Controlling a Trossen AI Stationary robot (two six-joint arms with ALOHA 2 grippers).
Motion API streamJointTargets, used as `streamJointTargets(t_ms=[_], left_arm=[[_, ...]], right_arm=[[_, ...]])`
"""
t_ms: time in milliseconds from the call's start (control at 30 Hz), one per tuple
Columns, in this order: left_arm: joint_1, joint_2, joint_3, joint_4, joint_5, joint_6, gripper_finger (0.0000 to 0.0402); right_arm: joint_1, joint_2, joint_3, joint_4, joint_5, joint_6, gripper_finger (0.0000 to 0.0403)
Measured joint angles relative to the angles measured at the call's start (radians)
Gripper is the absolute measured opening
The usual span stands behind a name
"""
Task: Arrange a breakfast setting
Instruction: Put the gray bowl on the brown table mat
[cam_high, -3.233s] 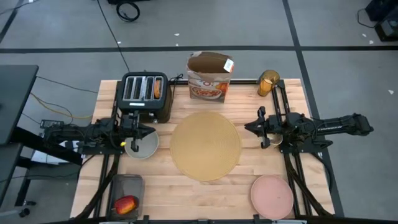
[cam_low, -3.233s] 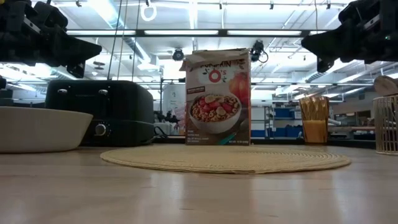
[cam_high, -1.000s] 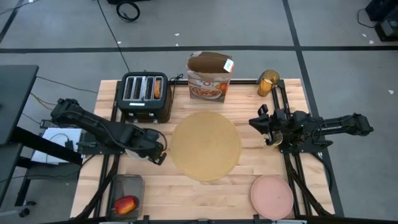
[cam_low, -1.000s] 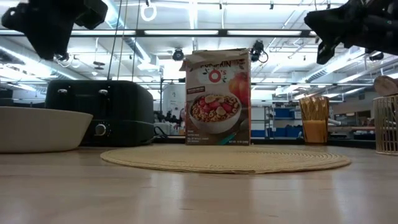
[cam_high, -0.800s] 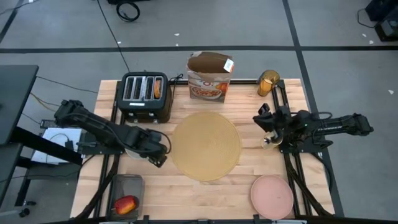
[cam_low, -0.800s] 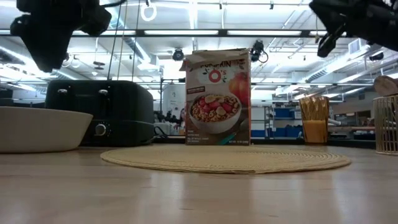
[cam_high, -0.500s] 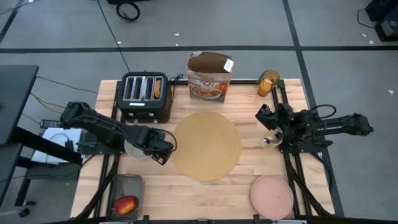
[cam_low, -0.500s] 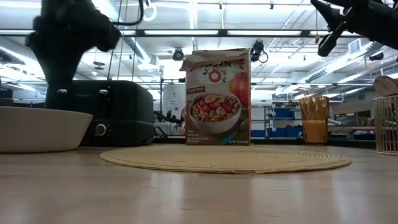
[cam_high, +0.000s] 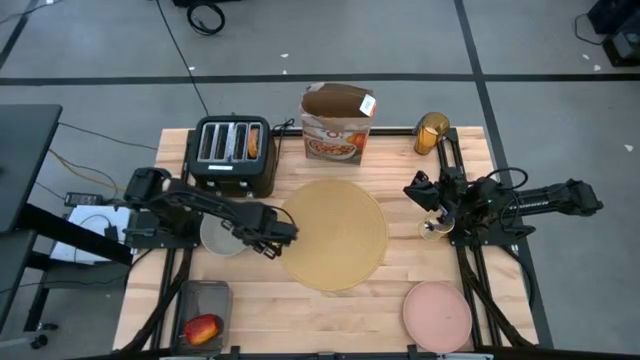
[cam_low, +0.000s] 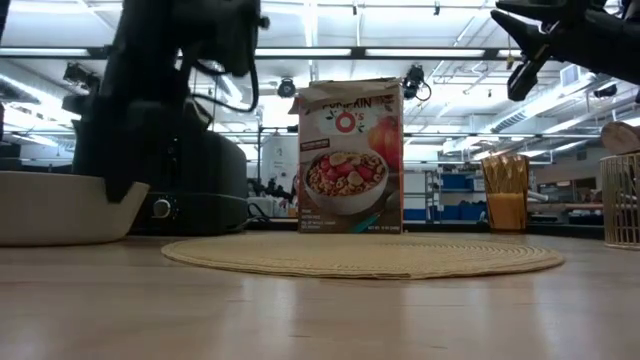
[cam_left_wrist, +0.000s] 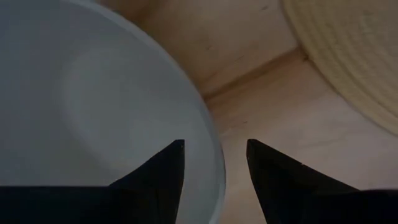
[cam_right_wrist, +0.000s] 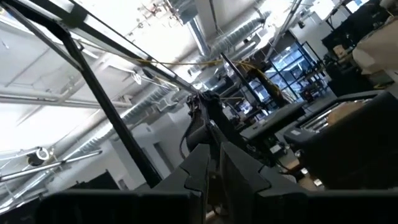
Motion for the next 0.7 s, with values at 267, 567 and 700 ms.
streamJointTargets(t_ms=[267, 567, 700], left_arm=[[0.018, 0.070, 0.000, 0.001, 0.045, -0.013, 0.0128], [-0.002, 0.069, 0.000, -0.086, 0.038, 0.003, 0.0012], [-0.038, 0.045, 0.054, -0.170, 0.122, -0.020, 0.0018]], right_arm=[[0.056, 0.013, 0.044, -0.003, 0.000, -0.086, 0.0050], [0.096, 0.065, 0.113, -0.017, 0.000, -0.171, 0.0050], [0.104, 0.081, 0.140, -0.025, 0.000, -0.220, 0.0050]])
